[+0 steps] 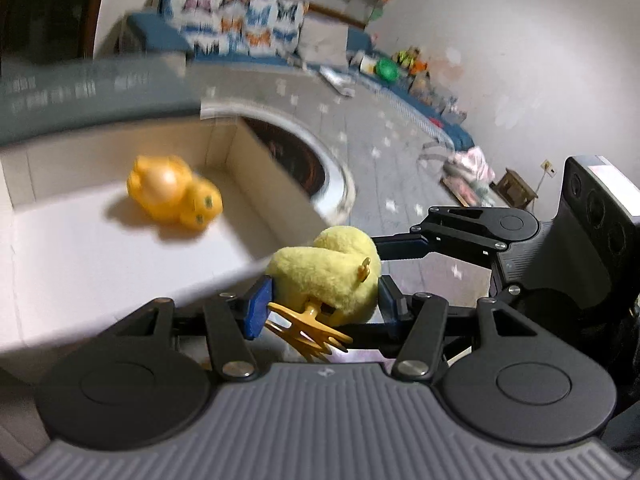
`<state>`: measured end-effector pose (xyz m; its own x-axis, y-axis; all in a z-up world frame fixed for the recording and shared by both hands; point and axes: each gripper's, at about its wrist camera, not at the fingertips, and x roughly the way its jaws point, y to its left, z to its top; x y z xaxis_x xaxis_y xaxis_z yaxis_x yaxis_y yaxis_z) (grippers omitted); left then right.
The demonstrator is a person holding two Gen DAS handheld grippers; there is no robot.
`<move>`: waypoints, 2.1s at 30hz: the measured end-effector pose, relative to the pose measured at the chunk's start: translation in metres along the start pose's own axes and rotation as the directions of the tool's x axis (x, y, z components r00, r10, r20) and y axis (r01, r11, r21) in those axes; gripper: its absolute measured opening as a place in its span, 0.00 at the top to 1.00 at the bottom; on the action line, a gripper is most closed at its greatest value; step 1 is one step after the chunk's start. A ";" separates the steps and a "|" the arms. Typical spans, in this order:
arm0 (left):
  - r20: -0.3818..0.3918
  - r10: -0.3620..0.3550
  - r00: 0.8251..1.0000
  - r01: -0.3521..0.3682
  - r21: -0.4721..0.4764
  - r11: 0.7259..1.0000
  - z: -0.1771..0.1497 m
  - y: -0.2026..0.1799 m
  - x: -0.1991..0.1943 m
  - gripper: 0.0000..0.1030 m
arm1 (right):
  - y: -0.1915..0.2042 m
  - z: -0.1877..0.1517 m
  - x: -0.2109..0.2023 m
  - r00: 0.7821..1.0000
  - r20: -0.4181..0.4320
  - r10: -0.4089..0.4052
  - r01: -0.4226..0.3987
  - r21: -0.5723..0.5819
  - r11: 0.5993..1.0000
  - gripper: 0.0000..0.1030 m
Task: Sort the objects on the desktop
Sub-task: 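Lift the chick into the white box and open the left tool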
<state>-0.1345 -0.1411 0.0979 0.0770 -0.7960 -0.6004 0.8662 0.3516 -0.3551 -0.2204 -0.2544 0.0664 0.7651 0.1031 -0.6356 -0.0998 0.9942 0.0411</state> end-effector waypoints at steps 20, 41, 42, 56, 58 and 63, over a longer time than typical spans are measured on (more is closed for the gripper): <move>-0.007 0.157 0.988 -0.155 -0.201 0.967 0.049 0.118 0.013 0.45 | -0.003 0.099 0.102 0.999 0.002 0.046 -0.045 -0.086 0.995 0.32; -0.085 0.180 0.980 -0.196 -0.253 0.947 0.033 0.144 0.032 0.45 | -0.006 0.088 0.141 0.989 -0.126 0.082 -0.089 -0.052 0.995 0.31; -0.084 0.183 0.979 -0.199 -0.252 0.947 0.033 0.144 0.032 0.45 | -0.007 0.087 0.140 0.989 -0.124 0.084 -0.090 -0.049 0.995 0.31; 0.001 0.201 0.980 -0.197 -0.187 0.962 0.024 0.107 -0.010 0.45 | -0.009 0.081 0.077 0.996 -0.016 0.086 -0.086 -0.055 0.995 0.29; 0.018 0.201 0.979 -0.195 -0.171 0.966 0.020 0.097 -0.020 0.45 | -0.006 0.076 0.063 0.996 0.003 0.092 -0.091 -0.066 0.994 0.28; 0.060 0.175 0.983 -0.168 -0.110 0.980 0.002 0.065 -0.044 0.45 | 0.002 0.061 0.032 0.991 0.024 0.130 -0.127 -0.082 0.988 0.27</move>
<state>-0.0809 -0.0845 0.1024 0.2571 -0.7501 -0.6092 0.7814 0.5323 -0.3256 -0.1567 -0.2475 0.0933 0.7610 0.2317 -0.6059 -0.2480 0.9670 0.0583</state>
